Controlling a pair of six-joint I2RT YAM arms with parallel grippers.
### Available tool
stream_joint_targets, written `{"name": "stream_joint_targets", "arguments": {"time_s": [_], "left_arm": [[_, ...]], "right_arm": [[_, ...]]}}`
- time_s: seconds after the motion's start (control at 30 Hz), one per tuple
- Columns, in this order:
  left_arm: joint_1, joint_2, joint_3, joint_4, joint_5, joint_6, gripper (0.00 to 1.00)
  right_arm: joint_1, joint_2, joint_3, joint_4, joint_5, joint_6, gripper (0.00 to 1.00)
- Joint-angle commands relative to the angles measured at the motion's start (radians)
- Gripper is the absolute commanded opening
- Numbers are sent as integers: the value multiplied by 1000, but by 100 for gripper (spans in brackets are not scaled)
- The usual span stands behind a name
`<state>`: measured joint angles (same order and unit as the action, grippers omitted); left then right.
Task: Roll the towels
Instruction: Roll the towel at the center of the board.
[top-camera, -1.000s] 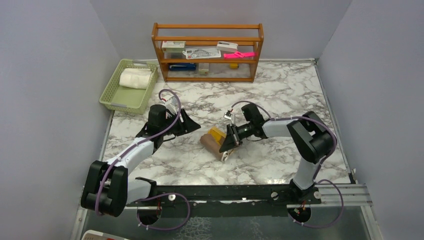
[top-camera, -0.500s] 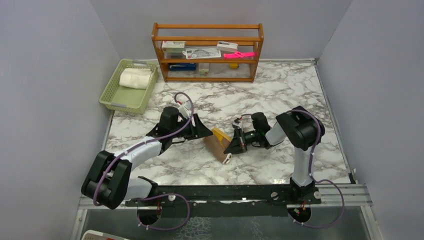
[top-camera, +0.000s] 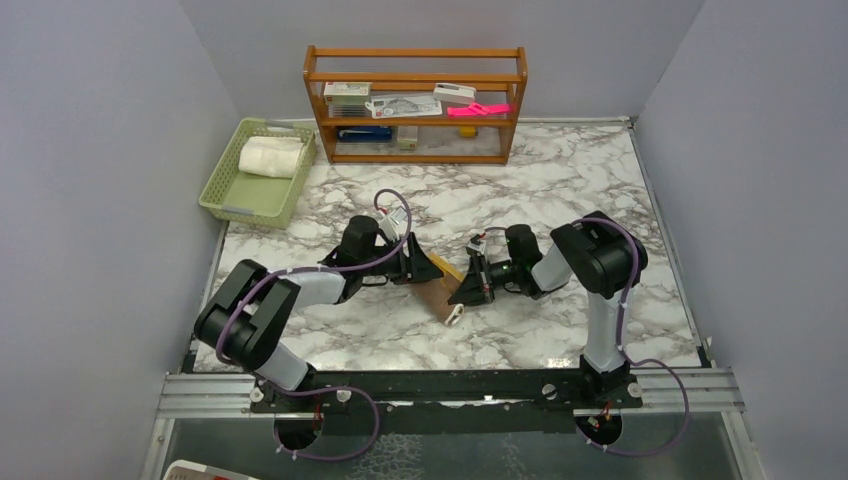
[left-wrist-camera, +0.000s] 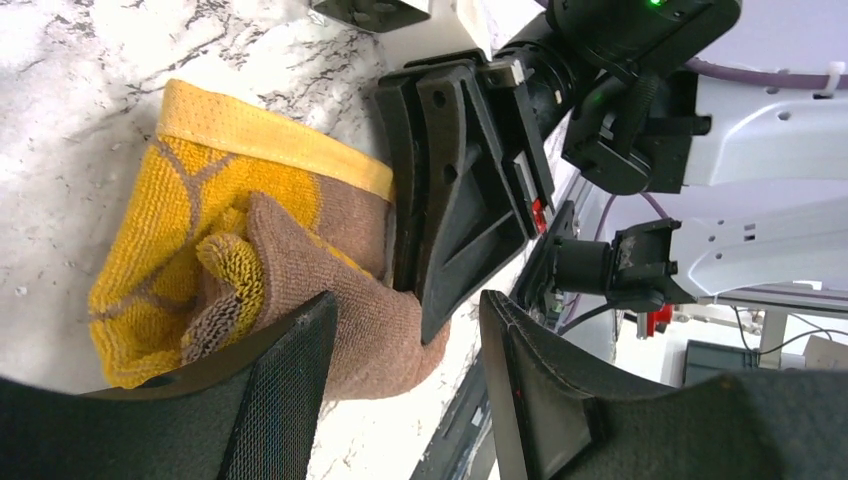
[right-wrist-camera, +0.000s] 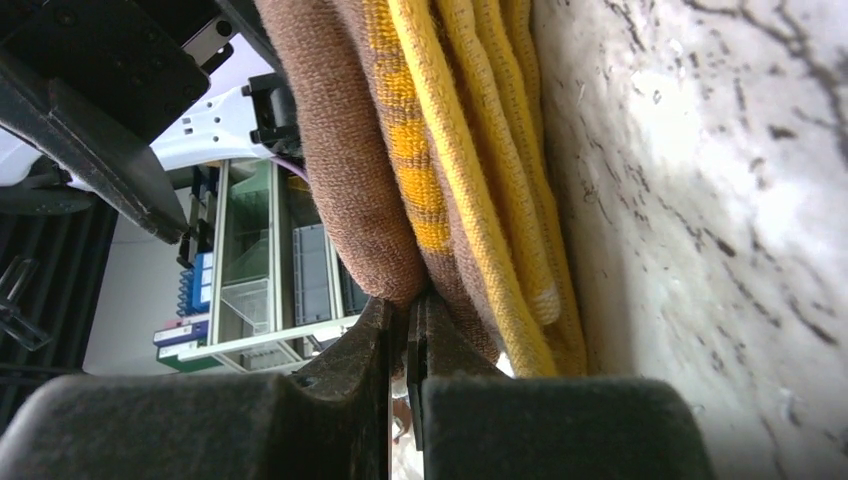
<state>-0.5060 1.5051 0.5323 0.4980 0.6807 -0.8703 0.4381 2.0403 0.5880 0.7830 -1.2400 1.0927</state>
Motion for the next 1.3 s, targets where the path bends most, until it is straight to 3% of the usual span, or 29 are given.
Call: {"name": "stream_joint_targets", "arguments": {"time_s": [0.0,0.07,0.13,0.27,0.4,0.7,0.8,0.9,1.07,1.27], "left_arm": [[-3,72,35,108,8,-6,57],[-3,113,39,126,-2,-7,57],[-3,148,35,140,-14,-8,57],[-5,185,12,145,-52,0,56],[-5,215,-16,145,-85,1,56],[-5,265,-41,145,-118,-2,56],[-5,284,-40,145,-121,-5,55],[-5,298,-39,144,-124,-8,55],[-5,320,-36,145,-133,-15,54],[-5,321,-44,117,-175,-31,53]], "right_arm": [[-10,18,5,-137,44,-8,1],[-10,2,26,-240,64,-76,1],[-10,-32,80,-445,121,-220,1],[-10,-109,211,-842,312,-490,26],[-10,-193,277,-1002,499,-628,40],[-4,-463,271,-1060,771,-878,48],[27,-624,212,-955,800,-872,49],[134,-757,152,-847,921,-934,52],[319,-783,133,-824,1053,-1120,52],[471,-753,148,-853,1140,-1167,52]]}}
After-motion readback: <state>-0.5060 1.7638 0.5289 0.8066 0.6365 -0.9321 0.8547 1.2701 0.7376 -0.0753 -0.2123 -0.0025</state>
